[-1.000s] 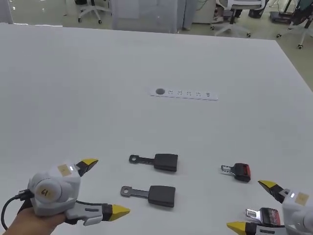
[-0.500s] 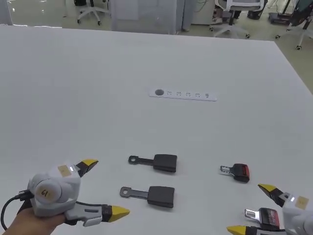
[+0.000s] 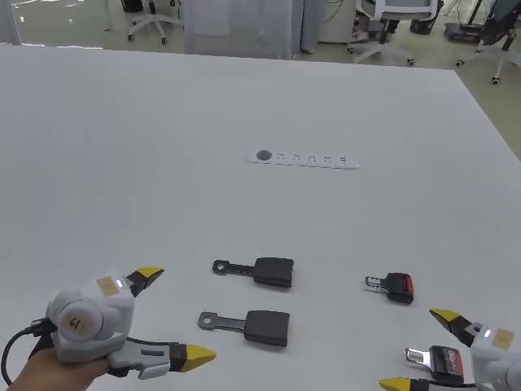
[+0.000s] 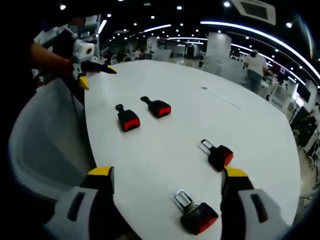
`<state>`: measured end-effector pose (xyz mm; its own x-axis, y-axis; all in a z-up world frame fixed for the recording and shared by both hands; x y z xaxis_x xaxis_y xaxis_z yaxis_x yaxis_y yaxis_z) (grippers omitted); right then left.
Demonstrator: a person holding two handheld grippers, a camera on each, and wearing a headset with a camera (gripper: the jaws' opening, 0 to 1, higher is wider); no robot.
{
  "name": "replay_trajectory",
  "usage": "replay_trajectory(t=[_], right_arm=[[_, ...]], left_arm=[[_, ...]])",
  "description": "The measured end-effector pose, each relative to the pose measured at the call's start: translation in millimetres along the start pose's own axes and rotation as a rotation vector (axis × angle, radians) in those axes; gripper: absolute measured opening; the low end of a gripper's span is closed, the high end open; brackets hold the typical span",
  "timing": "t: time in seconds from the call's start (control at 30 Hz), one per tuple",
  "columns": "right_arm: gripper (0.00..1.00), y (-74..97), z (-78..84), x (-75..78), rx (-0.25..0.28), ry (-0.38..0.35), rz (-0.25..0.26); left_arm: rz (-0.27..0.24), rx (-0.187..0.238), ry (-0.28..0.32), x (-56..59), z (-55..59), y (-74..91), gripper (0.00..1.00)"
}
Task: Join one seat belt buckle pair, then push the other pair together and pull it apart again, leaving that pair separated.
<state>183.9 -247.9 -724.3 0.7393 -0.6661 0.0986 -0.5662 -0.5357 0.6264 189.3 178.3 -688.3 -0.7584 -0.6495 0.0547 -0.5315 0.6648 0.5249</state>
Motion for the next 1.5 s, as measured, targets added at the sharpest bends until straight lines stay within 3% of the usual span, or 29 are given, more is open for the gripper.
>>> replay_trajectory(t=[1.5], right_arm=[[0.88, 16.0, 10.5, 14.5, -0.017, 0.01, 0.003]], left_arm=[[0.008, -0.004, -0.021, 4.4, -8.6, -4.9, 0.99]])
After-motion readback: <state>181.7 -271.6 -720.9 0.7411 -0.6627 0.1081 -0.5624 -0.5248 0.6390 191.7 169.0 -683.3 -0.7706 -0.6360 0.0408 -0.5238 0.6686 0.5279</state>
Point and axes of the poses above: the centre of the closed fingertips' face, and the gripper's own axes: y roughly backward along the fingers, x roughly to its right, z roughly out of its underside, the point moved 10 cm from there along y, roughly backward along the fingers, and after that the axes turned 3 degrees about z, right-handed, at the moved point
